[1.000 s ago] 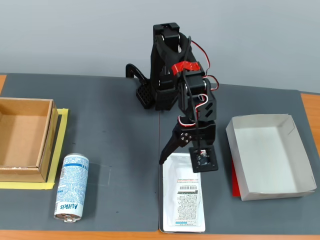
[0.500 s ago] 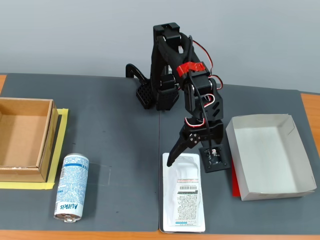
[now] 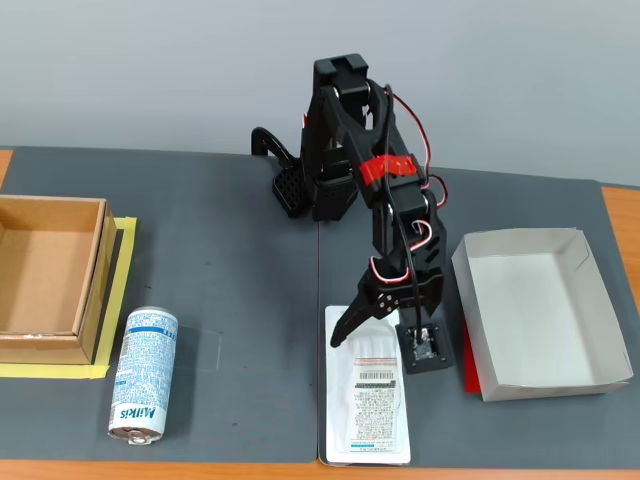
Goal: Pick the sandwich and put it in the gray box
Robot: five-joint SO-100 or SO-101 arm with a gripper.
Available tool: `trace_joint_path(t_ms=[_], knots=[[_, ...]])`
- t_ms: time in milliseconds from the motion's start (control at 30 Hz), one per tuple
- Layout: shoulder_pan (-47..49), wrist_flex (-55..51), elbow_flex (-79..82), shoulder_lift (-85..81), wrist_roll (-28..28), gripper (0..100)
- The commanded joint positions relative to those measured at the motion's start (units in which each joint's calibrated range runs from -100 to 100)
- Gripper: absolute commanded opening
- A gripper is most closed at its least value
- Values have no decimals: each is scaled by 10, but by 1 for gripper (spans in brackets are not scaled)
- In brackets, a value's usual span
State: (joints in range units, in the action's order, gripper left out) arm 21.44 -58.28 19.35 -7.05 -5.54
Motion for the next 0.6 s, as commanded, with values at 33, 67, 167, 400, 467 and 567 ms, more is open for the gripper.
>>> trace_joint_path(t_ms=[33, 67, 167, 400, 467, 567], knots=[[-10, 30, -27, 10, -3, 45], [-14, 36, -27, 14, -3, 45], [-22, 50, -27, 29, 0, 45], [-38, 52, -26, 65, 1, 45], [-44, 52, -25, 73, 0, 45], [-46, 52, -24, 79, 1, 45]])
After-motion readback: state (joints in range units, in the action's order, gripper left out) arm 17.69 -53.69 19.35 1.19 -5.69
